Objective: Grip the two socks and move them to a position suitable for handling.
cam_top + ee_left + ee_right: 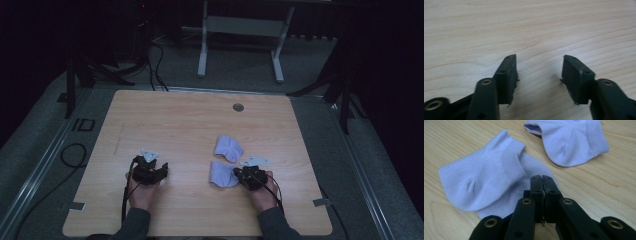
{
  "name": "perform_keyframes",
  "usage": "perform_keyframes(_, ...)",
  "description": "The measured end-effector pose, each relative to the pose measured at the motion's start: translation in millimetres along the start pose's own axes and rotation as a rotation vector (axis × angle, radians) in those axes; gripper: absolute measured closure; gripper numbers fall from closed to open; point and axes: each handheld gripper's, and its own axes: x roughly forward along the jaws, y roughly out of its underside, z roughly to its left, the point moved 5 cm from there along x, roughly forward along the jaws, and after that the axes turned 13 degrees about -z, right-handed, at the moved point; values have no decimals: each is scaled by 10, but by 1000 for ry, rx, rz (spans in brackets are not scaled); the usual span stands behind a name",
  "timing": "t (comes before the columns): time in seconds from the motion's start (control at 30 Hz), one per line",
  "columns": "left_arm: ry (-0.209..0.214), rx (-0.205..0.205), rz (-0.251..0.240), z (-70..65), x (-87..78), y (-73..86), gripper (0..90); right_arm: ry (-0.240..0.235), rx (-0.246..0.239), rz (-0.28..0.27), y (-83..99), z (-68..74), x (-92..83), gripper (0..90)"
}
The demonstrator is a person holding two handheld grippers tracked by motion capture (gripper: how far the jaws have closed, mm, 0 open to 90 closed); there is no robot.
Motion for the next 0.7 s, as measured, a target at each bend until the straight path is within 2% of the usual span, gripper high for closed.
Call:
perform_keyframes(0.23,105,40,-35,-242,-117,-179,544,3,8,-2,4,5,1,886)
perform_keyframes(0.3,117,45,-38,-267,-127,-201,547,1,11,-4,4,7,3,886)
perform_keyframes(0.33,148,63,-43,-348,-148,-260,543,-8,21,-13,6,6,11,885)
perform_keyframes(0.47,190,101,-39,-487,-152,-318,539,-11,28,-15,8,7,11,882)
perform_keyframes(0.7,244,139,-35,-727,-138,-344,525,-18,30,-17,10,4,10,875)
